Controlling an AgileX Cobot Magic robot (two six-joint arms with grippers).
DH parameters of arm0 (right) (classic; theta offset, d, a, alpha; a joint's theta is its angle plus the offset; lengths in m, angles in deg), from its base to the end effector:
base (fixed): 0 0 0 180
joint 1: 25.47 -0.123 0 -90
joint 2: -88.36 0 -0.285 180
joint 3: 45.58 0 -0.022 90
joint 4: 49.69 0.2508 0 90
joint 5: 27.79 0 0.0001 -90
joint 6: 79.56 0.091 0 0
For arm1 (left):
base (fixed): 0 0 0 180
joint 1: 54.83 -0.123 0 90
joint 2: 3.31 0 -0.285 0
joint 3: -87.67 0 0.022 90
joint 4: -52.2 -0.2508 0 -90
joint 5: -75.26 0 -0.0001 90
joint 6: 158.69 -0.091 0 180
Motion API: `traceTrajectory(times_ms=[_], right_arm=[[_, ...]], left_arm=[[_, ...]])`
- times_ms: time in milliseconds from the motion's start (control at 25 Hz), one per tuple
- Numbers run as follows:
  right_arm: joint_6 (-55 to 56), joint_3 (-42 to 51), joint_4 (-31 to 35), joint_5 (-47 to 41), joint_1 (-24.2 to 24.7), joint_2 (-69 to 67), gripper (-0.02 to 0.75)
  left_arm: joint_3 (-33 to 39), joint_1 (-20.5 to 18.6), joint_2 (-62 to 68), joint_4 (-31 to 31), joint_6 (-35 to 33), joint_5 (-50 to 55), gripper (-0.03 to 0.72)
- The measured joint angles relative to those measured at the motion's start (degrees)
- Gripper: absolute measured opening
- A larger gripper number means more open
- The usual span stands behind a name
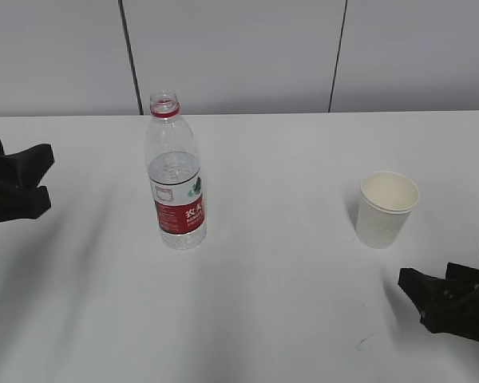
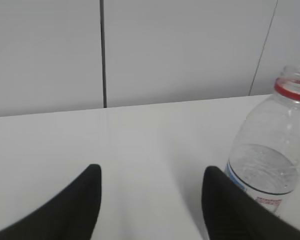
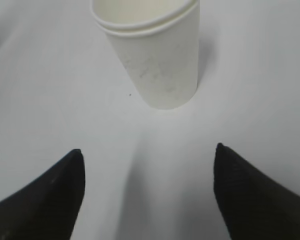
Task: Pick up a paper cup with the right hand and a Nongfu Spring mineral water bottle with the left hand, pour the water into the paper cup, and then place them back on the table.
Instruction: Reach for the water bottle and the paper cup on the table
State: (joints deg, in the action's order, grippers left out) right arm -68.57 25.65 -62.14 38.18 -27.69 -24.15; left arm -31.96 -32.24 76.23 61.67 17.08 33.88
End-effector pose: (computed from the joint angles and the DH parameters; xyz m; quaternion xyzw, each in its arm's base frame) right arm 0.1924 0.0254 0.0922 -0.0236 0.8554 0.1206 0.5032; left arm 0.2032 -0.0738 0.2114 0.0948 0.7537 -0.1028 0.6422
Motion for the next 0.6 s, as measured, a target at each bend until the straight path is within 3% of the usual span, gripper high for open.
traceTrajectory(times_ms=[160,600], right_arm=[[0.00,-2.10,-0.10,0.00,0.00,0.00,0.640],[-2.01,-10.21,0.01,0.00,0.00,-5.13,0.651]], left_arm=[[-0.05,0.00,1.68,-1.85,1.62,-1.88,0.393],[-0.05,0.00,2.87,-2.66,4.23,-3.25,0.393]])
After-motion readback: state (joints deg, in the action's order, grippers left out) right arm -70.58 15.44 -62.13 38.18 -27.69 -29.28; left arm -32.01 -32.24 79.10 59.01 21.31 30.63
